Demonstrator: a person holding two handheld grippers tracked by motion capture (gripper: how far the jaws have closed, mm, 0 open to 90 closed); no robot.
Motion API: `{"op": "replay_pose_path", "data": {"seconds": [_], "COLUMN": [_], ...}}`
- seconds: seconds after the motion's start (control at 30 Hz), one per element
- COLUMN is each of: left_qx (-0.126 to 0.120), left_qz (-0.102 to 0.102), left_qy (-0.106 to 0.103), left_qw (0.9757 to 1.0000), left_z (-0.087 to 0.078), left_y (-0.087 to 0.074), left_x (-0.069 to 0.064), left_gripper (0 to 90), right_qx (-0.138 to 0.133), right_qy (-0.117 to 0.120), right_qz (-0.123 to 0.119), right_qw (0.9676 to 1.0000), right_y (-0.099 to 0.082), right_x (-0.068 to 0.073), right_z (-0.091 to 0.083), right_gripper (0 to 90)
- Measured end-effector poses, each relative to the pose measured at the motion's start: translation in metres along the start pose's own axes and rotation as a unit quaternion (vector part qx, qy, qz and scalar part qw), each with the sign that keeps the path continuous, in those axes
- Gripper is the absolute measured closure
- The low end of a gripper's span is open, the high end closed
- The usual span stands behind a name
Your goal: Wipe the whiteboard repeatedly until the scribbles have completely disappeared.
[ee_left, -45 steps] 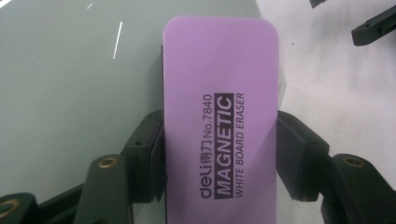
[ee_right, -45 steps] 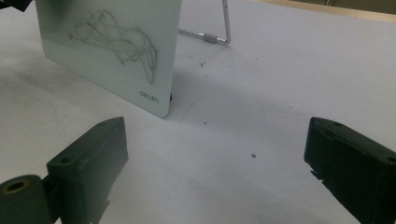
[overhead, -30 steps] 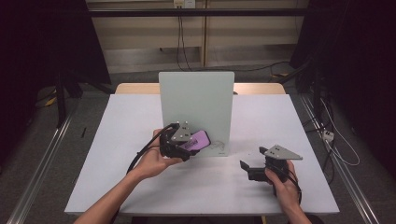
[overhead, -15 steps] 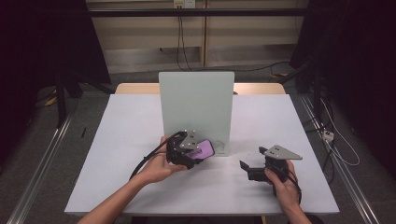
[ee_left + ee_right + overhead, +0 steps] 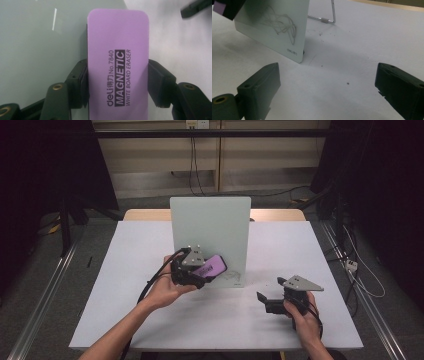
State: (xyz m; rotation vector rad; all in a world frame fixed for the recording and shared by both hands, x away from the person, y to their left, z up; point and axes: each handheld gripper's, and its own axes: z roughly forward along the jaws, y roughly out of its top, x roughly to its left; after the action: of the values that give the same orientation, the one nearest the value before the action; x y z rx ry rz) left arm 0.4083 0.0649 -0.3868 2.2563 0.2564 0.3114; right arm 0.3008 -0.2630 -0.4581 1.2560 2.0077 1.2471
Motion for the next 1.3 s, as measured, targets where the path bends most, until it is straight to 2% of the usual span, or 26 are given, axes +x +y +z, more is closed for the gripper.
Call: {"op": "replay_pose_path", "data": {"seconds": [0.07,0.17,0.33,0.47,0.6,0.87,0.9,0.93,0.97,1.0,1.07,1.1,1.13,1.2,1.3], "left_qx": [-0.009,-0.006,-0.003,0.015,0.042,0.081,0.093,0.088,0.101,0.094,0.097,0.105,0.095,0.086,0.063], "left_qz": [-0.005,0.002,0.006,0.024,0.043,0.050,0.052,0.051,0.053,0.052,0.052,0.056,0.051,0.050,0.036], "left_qy": [0.005,0.009,0.000,-0.009,-0.016,-0.037,-0.044,-0.046,-0.051,-0.051,-0.051,-0.053,-0.049,-0.042,-0.027], "left_qw": [0.9999,0.9999,1.0000,0.9996,0.9981,0.9947,0.9934,0.9937,0.9922,0.9929,0.9926,0.9914,0.9929,0.9941,0.9970], "left_z": [-0.003,-0.001,0.012,0.026,0.039,0.055,0.056,0.059,0.059,0.062,0.063,0.062,0.062,0.058,0.044], "left_y": [0.002,0.005,0.008,0.010,0.011,0.005,0.005,0.004,0.005,0.003,0.004,0.006,0.005,0.007,0.015], "left_x": [0.002,0.000,-0.007,-0.016,-0.026,-0.037,-0.037,-0.038,-0.038,-0.039,-0.040,-0.040,-0.040,-0.037,-0.027], "left_gripper": [40.7,40.7,40.7,40.8,40.8,40.9,40.9,40.9,40.9,40.8,40.8,40.9,40.9,40.9,40.9], "right_qx": [0.000,0.000,0.001,0.000,-0.001,-0.002,-0.002,-0.002,-0.001,-0.002,-0.001,-0.001,-0.001,-0.002,-0.002], "right_qy": [-0.001,0.000,0.000,0.000,-0.001,-0.001,-0.001,-0.001,0.000,0.000,0.000,0.000,0.000,0.001,0.000], "right_qz": [0.000,-0.002,-0.003,-0.001,0.000,-0.004,-0.004,-0.003,-0.003,-0.003,-0.003,-0.003,-0.001,-0.004,-0.003], "right_qw": [1.0000,1.0000,1.0000,1.0000,1.0000,1.0000,1.0000,1.0000,1.0000,1.0000,1.0000,1.0000,1.0000,1.0000,1.0000], "right_y": [0.000,0.000,0.000,0.000,0.000,0.000,0.000,0.000,0.000,0.000,0.000,0.000,0.000,0.000,0.000], "right_x": [0.000,0.000,0.000,0.000,0.000,-0.001,0.000,0.000,0.000,0.000,0.000,0.000,0.000,0.000,0.000], "right_z": [0.000,0.001,0.001,0.000,-0.001,-0.001,-0.001,-0.001,-0.001,-0.001,-0.001,-0.001,-0.001,-0.001,-0.001], "right_gripper": [6.3,6.3,6.3,6.3,6.3,6.3,6.3,6.3,6.3,6.3,6.3,6.3,6.3,6.3,6.3]}}
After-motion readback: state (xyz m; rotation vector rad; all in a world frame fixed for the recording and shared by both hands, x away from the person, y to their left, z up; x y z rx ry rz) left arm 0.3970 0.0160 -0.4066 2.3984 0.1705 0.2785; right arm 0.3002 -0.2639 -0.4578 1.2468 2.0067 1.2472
